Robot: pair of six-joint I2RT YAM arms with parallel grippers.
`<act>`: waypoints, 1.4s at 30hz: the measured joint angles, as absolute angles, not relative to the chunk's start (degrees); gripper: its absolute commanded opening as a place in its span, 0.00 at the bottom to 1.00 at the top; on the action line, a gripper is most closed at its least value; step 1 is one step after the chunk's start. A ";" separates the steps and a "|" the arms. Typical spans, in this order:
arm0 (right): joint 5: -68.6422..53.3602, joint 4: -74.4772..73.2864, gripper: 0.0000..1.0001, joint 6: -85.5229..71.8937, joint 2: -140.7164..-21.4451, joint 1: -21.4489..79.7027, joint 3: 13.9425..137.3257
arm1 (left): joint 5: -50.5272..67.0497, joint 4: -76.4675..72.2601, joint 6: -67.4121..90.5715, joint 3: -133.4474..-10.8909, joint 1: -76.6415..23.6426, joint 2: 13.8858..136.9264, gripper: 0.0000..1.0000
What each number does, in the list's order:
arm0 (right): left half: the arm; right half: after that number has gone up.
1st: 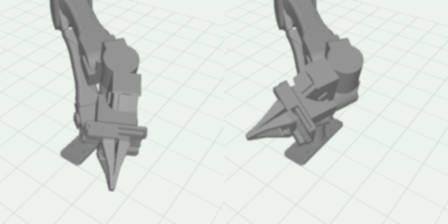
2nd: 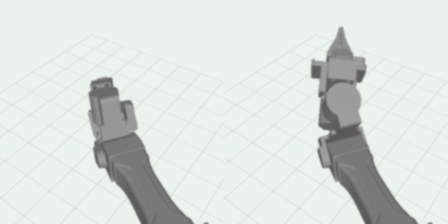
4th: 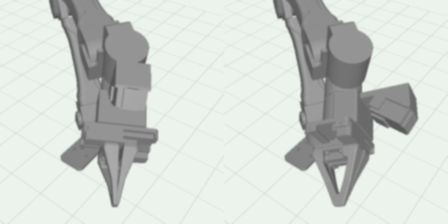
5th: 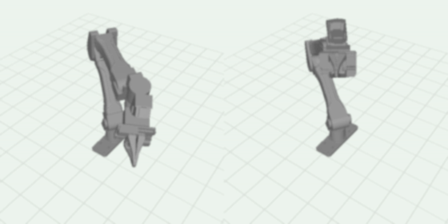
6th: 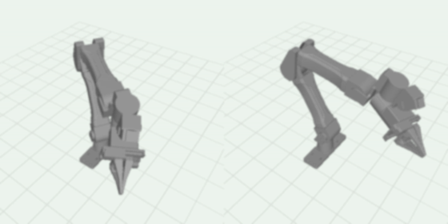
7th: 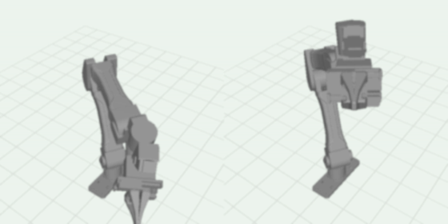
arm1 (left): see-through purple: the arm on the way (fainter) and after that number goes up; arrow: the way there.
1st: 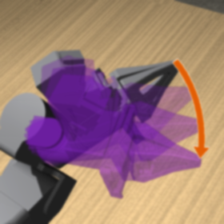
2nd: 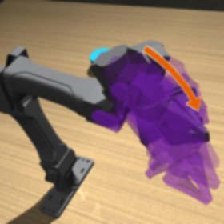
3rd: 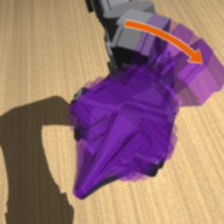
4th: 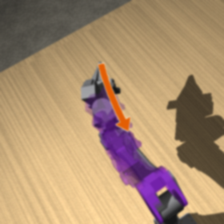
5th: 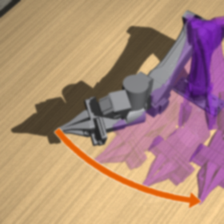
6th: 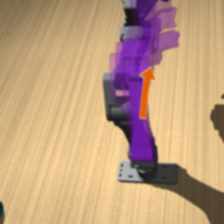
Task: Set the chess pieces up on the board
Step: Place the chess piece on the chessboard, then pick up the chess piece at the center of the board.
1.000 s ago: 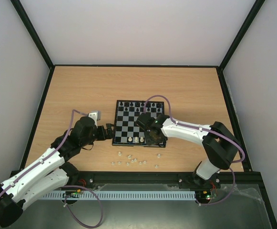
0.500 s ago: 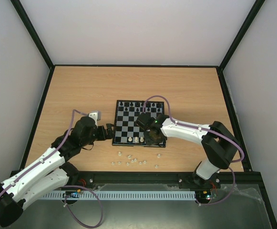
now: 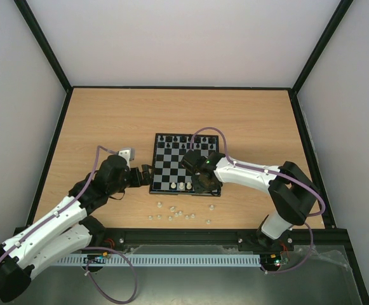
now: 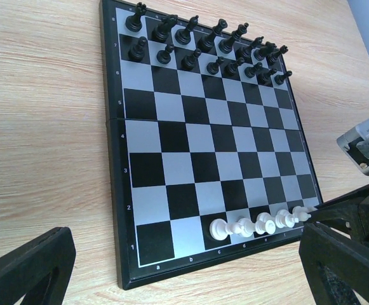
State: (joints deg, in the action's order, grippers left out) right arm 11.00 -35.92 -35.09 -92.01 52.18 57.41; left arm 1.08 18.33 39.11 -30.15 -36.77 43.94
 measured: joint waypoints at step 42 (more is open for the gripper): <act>10.11 -34.24 0.37 -34.89 -78.56 52.18 55.13 | 1.23 18.48 39.13 -30.22 -36.56 45.63 0.99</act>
